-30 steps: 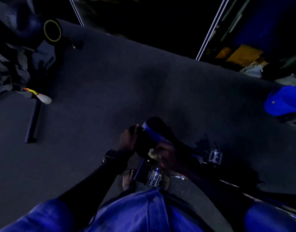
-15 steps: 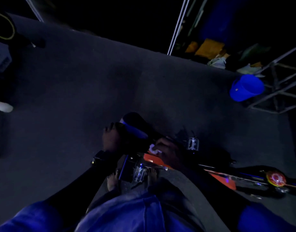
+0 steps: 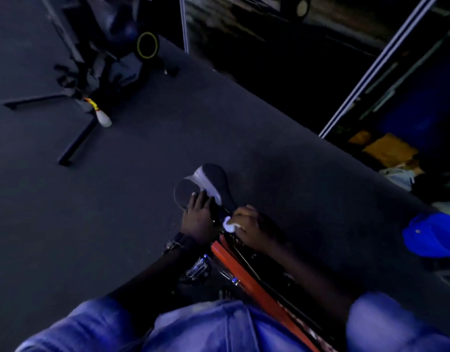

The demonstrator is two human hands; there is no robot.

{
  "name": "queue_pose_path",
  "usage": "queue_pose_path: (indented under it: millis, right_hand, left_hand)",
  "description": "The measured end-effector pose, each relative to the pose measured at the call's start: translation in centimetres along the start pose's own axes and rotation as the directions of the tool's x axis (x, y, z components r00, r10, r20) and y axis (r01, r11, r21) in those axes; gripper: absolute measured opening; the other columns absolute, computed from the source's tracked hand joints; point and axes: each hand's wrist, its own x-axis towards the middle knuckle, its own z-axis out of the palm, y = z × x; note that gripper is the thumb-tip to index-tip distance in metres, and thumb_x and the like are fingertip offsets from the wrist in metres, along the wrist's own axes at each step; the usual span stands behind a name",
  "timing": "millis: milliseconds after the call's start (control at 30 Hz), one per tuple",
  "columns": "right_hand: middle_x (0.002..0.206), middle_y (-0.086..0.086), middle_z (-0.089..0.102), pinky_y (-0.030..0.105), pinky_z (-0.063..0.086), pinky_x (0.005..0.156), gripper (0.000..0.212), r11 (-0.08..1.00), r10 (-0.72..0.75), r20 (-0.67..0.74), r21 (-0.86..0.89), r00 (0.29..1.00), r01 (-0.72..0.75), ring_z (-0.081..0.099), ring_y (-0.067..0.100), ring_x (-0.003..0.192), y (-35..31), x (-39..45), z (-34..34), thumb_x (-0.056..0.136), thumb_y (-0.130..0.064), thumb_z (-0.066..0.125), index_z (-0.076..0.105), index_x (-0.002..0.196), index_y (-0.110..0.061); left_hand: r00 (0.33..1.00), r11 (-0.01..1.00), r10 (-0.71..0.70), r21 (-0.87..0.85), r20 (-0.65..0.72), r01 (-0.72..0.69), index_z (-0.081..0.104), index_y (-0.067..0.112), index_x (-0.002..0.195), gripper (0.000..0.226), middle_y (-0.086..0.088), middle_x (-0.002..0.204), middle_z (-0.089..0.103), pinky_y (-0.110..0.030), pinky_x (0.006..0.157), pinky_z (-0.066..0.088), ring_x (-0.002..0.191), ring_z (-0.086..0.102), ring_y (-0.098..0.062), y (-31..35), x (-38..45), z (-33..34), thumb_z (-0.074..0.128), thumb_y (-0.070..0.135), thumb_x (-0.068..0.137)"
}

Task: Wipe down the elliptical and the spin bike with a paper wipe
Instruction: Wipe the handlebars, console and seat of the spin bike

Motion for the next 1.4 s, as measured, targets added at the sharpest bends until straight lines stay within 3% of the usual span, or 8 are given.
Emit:
queue_pose_path:
  millis: [133, 267, 367, 667, 800, 900, 1200, 1400]
  right_hand:
    - [0.093, 0.01, 0.068, 0.035, 0.045, 0.081, 0.028, 0.993, 0.113, 0.118, -0.051, 0.987, -0.108, 0.062, 0.029, 0.083, 1.0, 1.3, 1.0, 0.082, -0.011, 0.054, 0.074, 0.101, -0.006]
    - [0.089, 0.012, 0.069, 0.018, 0.039, 0.076, 0.021, 0.969, 0.246, 0.045, 0.024, 0.968, -0.248, 0.06, 0.024, 0.084, 0.4, -4.8, -0.3, 0.087, -0.006, 0.055, 0.075, 0.088, -0.001]
    - [0.081, 0.006, 0.063, 0.01, 0.038, 0.07, 0.011, 0.923, 0.378, 0.039, 0.066, 0.925, -0.38, 0.058, -0.003, 0.08, 0.6, -5.9, -0.7, 0.084, 0.006, 0.063, 0.072, 0.079, 0.002]
    - [0.101, -0.008, 0.072, 0.005, 0.044, 0.07, 0.019, 0.837, 0.481, 0.07, 0.259, 0.874, -0.482, 0.067, 0.008, 0.09, 2.5, -1.7, -0.4, 0.092, -0.009, 0.06, 0.074, 0.103, -0.017]
    - [0.088, -0.016, 0.071, 0.011, 0.048, 0.07, 0.015, 0.787, 0.483, 0.16, 0.352, 0.861, -0.507, 0.065, -0.001, 0.08, 4.0, -4.9, -0.9, 0.092, -0.014, 0.063, 0.073, 0.093, -0.025]
    - [0.078, 0.002, 0.072, 0.025, 0.044, 0.065, 0.031, 0.802, 0.427, 0.204, 0.364, 0.881, -0.473, 0.053, 0.005, 0.072, 5.9, -1.0, 0.7, 0.096, -0.029, 0.059, 0.066, 0.082, -0.002]
    - [0.068, 0.005, 0.05, 0.019, 0.053, 0.063, 0.03, 0.366, 0.526, 0.56, 0.531, 0.641, -0.764, 0.05, 0.009, 0.067, 7.3, -4.7, 0.9, 0.099, -0.004, 0.046, 0.051, 0.07, -0.012]
    - [0.046, -0.008, 0.037, 0.022, 0.02, 0.041, 0.048, 0.446, 0.541, 0.465, 0.548, 0.701, -0.708, 0.029, 0.004, 0.041, 7.6, 5.1, 2.2, 0.094, -0.033, 0.058, 0.046, 0.051, -0.016]
  left_hand:
    - [0.996, 0.994, 0.087, -0.059, 0.002, -0.087, 0.056, -0.002, 0.132, 0.06, -0.023, 0.139, 0.054, -0.059, 0.113, 0.032, 0.139, 0.037, -0.046, 0.7, -1.9, 2.2, 0.055, 0.029, 0.08]
    - [0.997, 0.982, 0.062, -0.177, -0.054, -0.07, 0.043, 0.002, 0.144, 0.064, -0.017, 0.159, 0.026, -0.046, 0.121, 0.023, 0.149, 0.018, -0.036, 1.7, -4.1, 2.7, 0.05, 0.031, 0.088]
    - [0.997, 0.961, -0.001, -0.274, -0.083, -0.022, 0.026, 0.006, 0.153, 0.079, -0.016, 0.164, 0.009, -0.037, 0.119, 0.025, 0.149, 0.02, -0.033, 2.6, -5.0, 3.3, 0.066, 0.022, 0.087]
    - [0.993, 0.959, -0.078, -0.28, -0.092, 0.049, 0.039, 0.01, 0.146, 0.061, -0.008, 0.153, 0.039, -0.03, 0.111, 0.03, 0.148, 0.026, -0.024, 5.4, -5.2, 3.4, 0.06, 0.026, 0.092]
    - [0.971, 0.938, -0.158, -0.334, -0.182, 0.09, 0.053, 0.003, 0.127, 0.049, -0.019, 0.137, 0.043, -0.039, 0.097, 0.047, 0.119, 0.054, -0.037, 7.2, -4.7, 4.2, 0.067, 0.022, 0.085]
    - [0.935, 0.913, -0.275, -0.365, -0.223, 0.181, 0.054, -0.001, 0.117, 0.049, -0.021, 0.127, 0.043, -0.041, 0.091, 0.048, 0.103, 0.056, -0.038, 8.7, -3.6, 4.7, 0.075, 0.024, 0.081]
    - [0.885, 0.863, -0.412, -0.407, -0.218, 0.301, 0.055, -0.003, 0.11, 0.058, -0.021, 0.123, 0.045, -0.033, 0.092, 0.043, 0.108, 0.054, -0.037, 10.5, -3.3, 3.8, 0.086, 0.026, 0.071]
    - [0.873, 0.871, -0.428, -0.366, -0.235, 0.329, 0.061, -0.004, 0.107, 0.057, -0.024, 0.111, 0.054, -0.041, 0.091, 0.049, 0.106, 0.053, -0.043, 10.8, -2.9, 3.1, 0.086, 0.028, 0.067]
